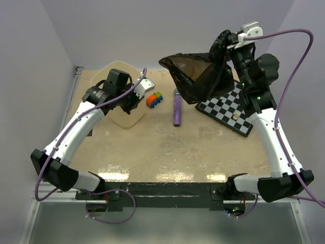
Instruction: Put the trash bags into the trash bin
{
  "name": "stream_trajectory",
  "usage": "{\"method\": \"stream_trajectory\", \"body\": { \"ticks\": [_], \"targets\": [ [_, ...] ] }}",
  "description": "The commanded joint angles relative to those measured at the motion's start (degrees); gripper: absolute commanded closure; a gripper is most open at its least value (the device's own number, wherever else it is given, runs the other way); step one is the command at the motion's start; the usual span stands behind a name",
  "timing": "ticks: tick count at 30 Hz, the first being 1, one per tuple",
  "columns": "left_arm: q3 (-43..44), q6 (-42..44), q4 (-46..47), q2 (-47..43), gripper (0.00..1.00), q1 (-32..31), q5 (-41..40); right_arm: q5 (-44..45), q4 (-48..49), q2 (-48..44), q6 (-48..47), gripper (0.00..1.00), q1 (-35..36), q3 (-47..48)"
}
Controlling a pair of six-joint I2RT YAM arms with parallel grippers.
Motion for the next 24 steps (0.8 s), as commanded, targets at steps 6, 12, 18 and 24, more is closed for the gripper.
{"method": "stream_trajectory", "body": {
  "ticks": [6, 12, 18, 24],
  "targets": [
    [-5.63, 12.89, -13.21, -15.67, 1.00, -0.06, 17.86, -8.73, 0.79, -4.52, 1.72, 1.00, -0.11, -0.43],
    [-8.54, 17.59, -11.23, -17.80, 1.00, -0.33, 21.24, -14.38, 2.99, -3.82, 7.25, 1.00, -0.03, 2.81],
    [-4.86, 5.97, 6.79, -14.03, 0.39, -0.33, 6.12, -13.06, 2.90, -3.64, 6.82, 1.00, -0.03, 4.41],
    [-2.04, 5.44, 14.01, -8.14, 0.31, -0.24, -5.04, -11.13, 3.43, -4.70, 7.00, 1.00, -0.03, 2.21]
  ]
}}
